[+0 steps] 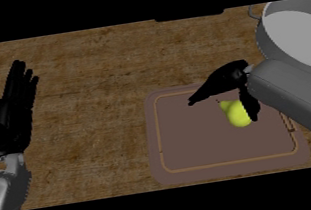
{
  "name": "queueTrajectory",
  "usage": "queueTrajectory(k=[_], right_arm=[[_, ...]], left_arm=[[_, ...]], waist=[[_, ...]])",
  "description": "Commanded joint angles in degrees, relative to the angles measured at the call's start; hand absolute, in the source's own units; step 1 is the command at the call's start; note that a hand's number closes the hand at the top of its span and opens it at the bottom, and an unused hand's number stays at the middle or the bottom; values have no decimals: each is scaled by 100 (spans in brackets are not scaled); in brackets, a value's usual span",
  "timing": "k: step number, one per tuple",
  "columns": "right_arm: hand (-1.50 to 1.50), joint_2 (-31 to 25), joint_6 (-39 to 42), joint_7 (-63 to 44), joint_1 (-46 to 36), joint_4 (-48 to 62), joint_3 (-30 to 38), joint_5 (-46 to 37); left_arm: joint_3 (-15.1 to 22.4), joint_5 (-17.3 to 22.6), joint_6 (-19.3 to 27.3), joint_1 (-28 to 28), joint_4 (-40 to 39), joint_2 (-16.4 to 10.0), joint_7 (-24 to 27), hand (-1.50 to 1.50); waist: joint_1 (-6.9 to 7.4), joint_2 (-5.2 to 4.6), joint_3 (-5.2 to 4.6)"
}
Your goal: Pick the pear from the tray and place it in the pot
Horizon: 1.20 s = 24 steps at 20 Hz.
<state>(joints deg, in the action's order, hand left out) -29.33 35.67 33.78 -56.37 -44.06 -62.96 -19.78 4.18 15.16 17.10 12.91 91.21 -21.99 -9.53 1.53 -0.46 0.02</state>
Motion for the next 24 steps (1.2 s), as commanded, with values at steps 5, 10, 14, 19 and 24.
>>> queueTrajectory(k=[5,10,14,19,24], right_arm=[[-150,576,154,871,18,1136,-217,-414],[-150,652,-147,1051,231,1177,-343,-506],[150,454,-481,1748,46,866,-524,-686],[150,610,-655,1951,149,1245,-627,-689],[150,139,-1121,1717,518,688,-528,-680]], left_arm=[[-76,-68,8,27,198,54,-169,0],[53,-192,-40,-313,227,190,-9,0],[-217,22,-317,-383,147,36,111,0],[40,-300,31,-85,182,278,-79,0],[-560,58,-358,-105,87,-187,-200,0]], waist=[[28,-5,3],[3,2,1],[11,9,-2],[18,-14,3],[-195,73,-6]])
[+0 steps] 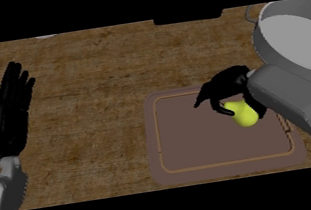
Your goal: Pick the pear from the tray and place it in the pot
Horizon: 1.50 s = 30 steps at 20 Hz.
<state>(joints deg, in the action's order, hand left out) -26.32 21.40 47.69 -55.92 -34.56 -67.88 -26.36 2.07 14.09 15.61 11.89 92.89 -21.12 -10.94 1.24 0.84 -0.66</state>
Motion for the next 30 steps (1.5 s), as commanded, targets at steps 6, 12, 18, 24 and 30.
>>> queueTrajectory(k=[6,12,18,24,30], right_arm=[[150,-1163,-1616,-752,1737,-1015,1032,713],[150,-2212,-2263,-1077,2800,-2724,1550,1136],[150,-2620,-2773,-1383,3303,-3784,2996,2686],[150,-3407,-3225,-1658,3978,-4763,4336,3961],[150,-4148,-3317,-1878,4748,-5039,5546,4764]], left_arm=[[-369,10,130,-494,-48,-99,72,0],[-341,-91,229,-498,-14,-40,34,0],[-372,-80,251,-686,260,-70,-42,0],[-399,-16,117,-670,356,-126,-85,0],[-242,-137,26,-384,120,61,104,0]], waist=[[-767,147,59],[-772,98,48],[-762,114,55],[-677,59,54],[-385,-51,62]])
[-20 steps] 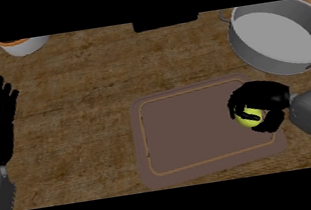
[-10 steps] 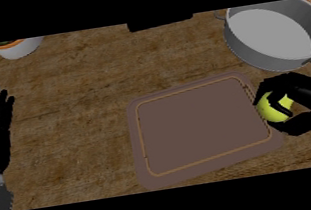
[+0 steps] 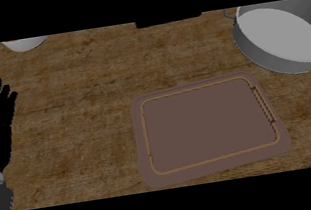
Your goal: Pick the pear from the tray and place it in the pot
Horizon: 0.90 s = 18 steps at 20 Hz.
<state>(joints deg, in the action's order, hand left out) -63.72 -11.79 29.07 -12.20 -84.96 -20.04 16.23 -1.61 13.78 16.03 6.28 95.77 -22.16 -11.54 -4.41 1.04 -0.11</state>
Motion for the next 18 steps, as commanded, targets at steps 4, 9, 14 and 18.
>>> queueTrajectory(k=[4,9,14,18], right_arm=[[150,-505,312,-561,617,-151,1267,790],[150,260,744,-514,-267,1093,1222,307],[150,814,1181,-282,-1441,2707,1116,-156],[150,1108,950,189,-1831,3434,1265,-566]], left_arm=[[205,-173,-150,-22,129,195,70,0],[172,-320,-200,815,-740,407,227,0],[441,-482,-71,472,-321,713,249,0],[38,-254,-395,668,-510,388,162,0]], waist=[[359,-82,8],[481,-132,11],[649,-157,16],[602,-151,15]])
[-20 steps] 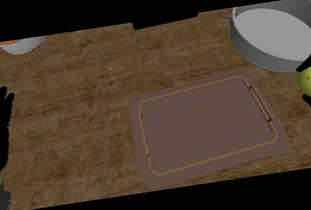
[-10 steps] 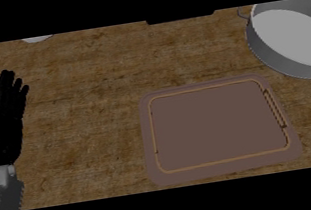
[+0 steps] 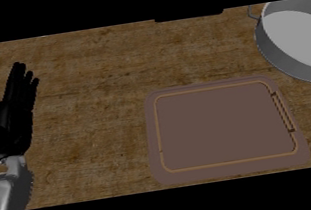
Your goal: Pick the pear from the tray and place it in the pot
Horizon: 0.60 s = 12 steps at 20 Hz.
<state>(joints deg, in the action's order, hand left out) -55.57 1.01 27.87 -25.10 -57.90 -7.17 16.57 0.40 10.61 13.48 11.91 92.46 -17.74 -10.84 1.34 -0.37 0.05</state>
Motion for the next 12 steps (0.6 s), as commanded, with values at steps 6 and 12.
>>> queueTrajectory(k=[6,12], right_arm=[[150,509,-2239,507,-914,1763,-474,-2131],[150,1005,-2021,1197,-1828,3538,-448,-2499]], left_arm=[[135,-128,47,273,-73,142,-85,0],[-39,30,-208,284,-108,26,-67,0]], waist=[[212,-80,11],[257,-87,17]])
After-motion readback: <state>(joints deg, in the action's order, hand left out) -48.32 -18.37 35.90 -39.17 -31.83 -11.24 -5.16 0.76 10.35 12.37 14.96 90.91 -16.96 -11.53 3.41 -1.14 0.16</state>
